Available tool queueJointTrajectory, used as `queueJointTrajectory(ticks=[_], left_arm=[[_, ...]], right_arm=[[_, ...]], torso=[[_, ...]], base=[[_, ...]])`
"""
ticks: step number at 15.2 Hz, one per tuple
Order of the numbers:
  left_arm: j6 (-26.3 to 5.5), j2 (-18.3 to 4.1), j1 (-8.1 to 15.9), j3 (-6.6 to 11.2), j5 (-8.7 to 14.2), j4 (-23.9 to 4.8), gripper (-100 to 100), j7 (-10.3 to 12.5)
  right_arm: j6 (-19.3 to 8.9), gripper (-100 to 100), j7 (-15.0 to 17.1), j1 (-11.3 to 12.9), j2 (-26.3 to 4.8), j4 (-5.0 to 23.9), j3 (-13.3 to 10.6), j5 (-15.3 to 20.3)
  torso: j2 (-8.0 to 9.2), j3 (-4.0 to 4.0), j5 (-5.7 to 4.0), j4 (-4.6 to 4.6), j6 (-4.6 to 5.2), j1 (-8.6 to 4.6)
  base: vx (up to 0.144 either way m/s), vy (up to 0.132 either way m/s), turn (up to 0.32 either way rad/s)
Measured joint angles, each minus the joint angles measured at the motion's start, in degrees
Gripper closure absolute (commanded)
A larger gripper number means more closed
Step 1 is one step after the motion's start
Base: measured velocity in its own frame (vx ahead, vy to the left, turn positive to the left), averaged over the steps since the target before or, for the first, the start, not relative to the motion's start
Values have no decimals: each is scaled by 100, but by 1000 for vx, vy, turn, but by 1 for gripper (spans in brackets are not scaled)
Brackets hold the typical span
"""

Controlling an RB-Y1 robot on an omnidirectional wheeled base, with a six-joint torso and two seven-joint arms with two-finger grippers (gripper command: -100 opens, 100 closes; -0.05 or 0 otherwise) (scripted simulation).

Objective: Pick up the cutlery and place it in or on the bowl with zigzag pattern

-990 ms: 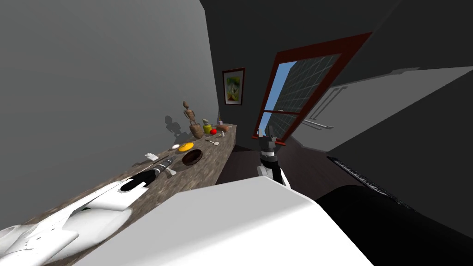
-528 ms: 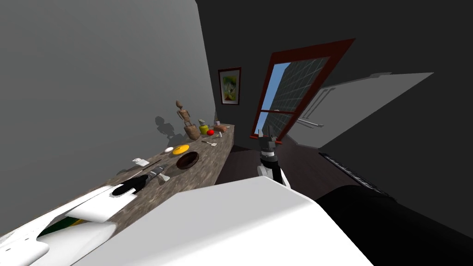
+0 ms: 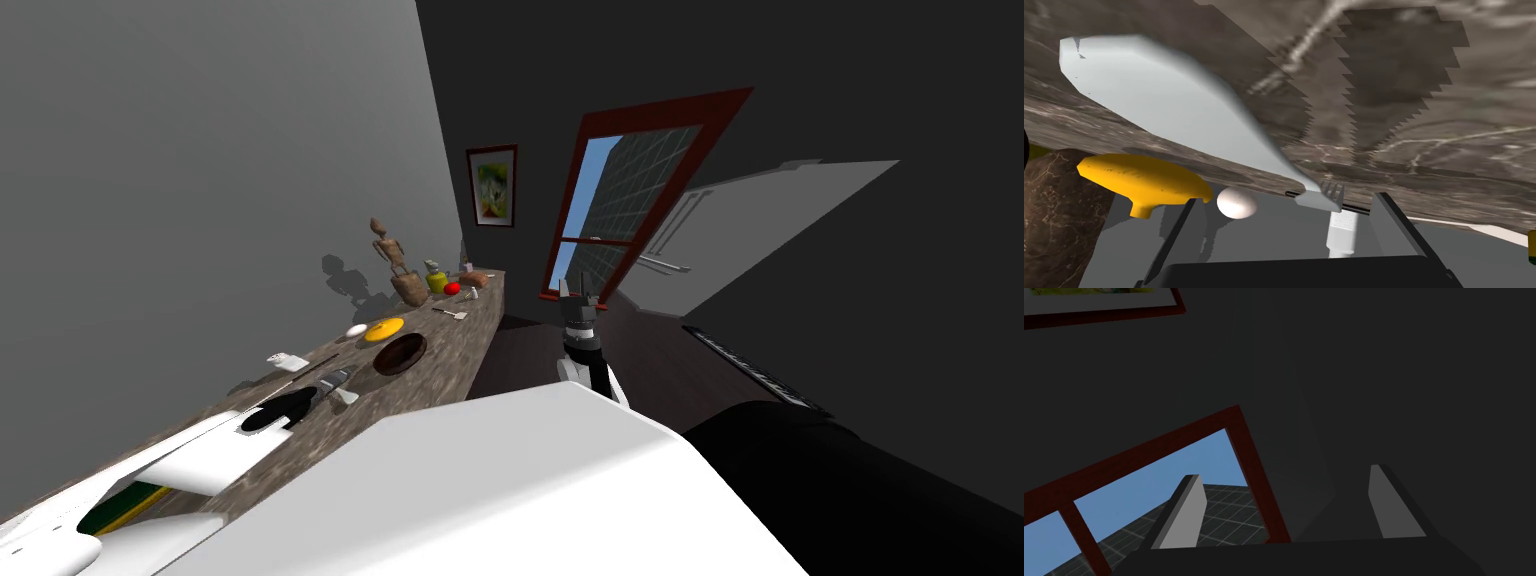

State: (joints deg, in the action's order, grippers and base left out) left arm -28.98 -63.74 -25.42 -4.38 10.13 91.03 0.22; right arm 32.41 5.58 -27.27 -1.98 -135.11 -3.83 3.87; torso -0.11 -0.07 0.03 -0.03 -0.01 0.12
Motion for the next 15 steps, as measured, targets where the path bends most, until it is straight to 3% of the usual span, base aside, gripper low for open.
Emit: queueJointTrajectory(ticks=[5,8,15], left_arm=[[-5,2,-1,4,5,-3,100,9],[-79,-119,-61,27,58,171,100,38],[-589,-207,4,555,101,312,100,151]], right_arm=[[0,0,0,0,0,0,0,0],[0,0,0,1,1,0,-1,0],[0,0,0,0,1,0,-1,0]], torso=[[8,4,-3,1,6,-15],[24,13,-8,4,3,-30],[1,3,-20,4,13,-58]], base=[[-3,-4,22],[-26,-39,28],[11,-68,-69]])
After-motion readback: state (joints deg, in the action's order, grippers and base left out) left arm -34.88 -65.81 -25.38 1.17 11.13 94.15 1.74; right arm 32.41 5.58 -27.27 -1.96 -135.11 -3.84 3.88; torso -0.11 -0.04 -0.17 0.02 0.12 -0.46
